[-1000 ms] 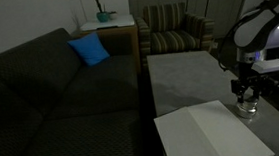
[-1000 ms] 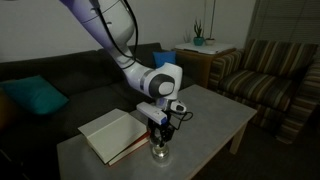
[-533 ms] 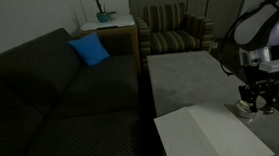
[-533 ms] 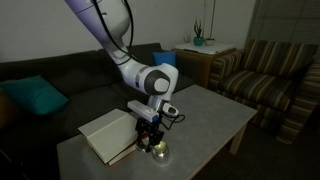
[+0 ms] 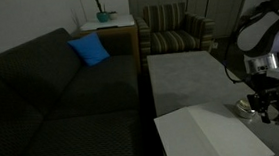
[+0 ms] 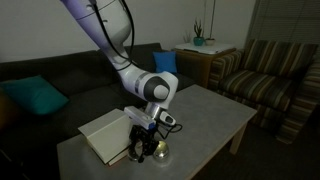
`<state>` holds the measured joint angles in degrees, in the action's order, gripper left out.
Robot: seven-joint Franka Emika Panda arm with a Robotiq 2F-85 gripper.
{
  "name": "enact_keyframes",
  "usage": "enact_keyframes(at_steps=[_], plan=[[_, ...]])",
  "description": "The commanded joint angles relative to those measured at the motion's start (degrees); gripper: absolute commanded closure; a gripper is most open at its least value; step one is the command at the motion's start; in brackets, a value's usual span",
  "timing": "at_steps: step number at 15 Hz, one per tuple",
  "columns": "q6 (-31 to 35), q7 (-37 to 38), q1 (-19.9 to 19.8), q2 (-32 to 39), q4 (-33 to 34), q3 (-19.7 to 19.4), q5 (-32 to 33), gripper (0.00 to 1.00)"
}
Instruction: Remove the lid from the bottle, put the lid on the table, pick up the lid and put it back on the bottle
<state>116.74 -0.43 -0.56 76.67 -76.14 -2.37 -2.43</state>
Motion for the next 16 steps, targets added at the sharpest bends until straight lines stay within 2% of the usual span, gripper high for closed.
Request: enact_keyframes(at_steps=[1, 7, 8, 9, 16], plan=[[2.77, 0.21, -2.37, 3.98, 2.12, 0.76, -0.61, 0.56], [11.39, 1.76, -4.56, 9.48, 6.05, 1.91, -2.83, 0.56], [13.62, 2.76, -4.80, 7.73, 3.27, 2.15, -3.77, 0.56], [14.85, 3.95, -4.74, 8.11, 3.52, 2.14, -4.40, 0.56], [17.18, 13.49, -2.74, 7.79, 4.13, 0.62, -5.07, 0.56]])
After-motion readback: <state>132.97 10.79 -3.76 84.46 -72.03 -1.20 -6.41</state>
